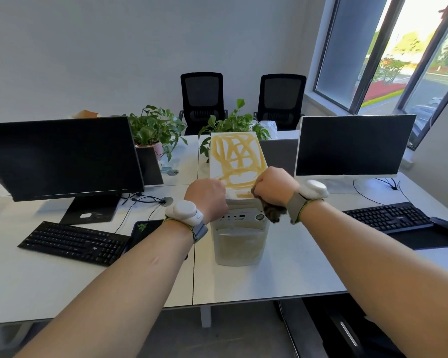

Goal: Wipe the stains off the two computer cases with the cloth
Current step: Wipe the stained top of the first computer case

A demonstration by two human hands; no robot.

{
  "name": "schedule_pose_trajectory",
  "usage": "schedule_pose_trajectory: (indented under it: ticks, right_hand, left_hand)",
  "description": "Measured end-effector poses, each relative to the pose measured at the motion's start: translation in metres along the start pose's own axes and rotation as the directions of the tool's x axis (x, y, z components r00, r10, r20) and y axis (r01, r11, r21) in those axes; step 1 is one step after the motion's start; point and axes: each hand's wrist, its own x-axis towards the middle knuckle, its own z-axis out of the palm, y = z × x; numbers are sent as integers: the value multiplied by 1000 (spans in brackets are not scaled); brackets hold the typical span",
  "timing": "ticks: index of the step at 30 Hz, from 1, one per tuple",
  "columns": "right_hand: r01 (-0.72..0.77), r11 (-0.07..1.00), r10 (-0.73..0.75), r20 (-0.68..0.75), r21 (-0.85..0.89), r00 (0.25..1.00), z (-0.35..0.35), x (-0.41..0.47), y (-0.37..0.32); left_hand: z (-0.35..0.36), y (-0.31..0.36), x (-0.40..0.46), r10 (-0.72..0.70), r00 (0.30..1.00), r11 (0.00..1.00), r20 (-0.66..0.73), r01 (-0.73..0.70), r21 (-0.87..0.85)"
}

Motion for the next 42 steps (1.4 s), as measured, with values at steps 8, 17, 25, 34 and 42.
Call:
schedule_pose_trajectory:
  ticks: [8,17,25,34,42]
  right_hand:
    - [25,998,-23,53,-49,998,-6,11,-5]
    - [93,996,-93,-30,-9,995,3,13,-16]
    - [62,989,-52,74,-131,996,-17,19,-40]
    - [168,977,-146,163,-131,976,-12,25,-44]
    - [126,988,-107,191,-93,976,-3,33,-55]
  left_hand:
    - [-1,4,-7,-29,999,998,19,30,-59]
    - [-5,3,-6,14,1000,1000,9,-14,-11]
    - [-5,-1,-6,1,1000,997,8,0,-75]
    - [0,-24,-10,105,994,982,31,-98,-162]
    - [-2,-28,-20,129,990,966,48,-115,-231]
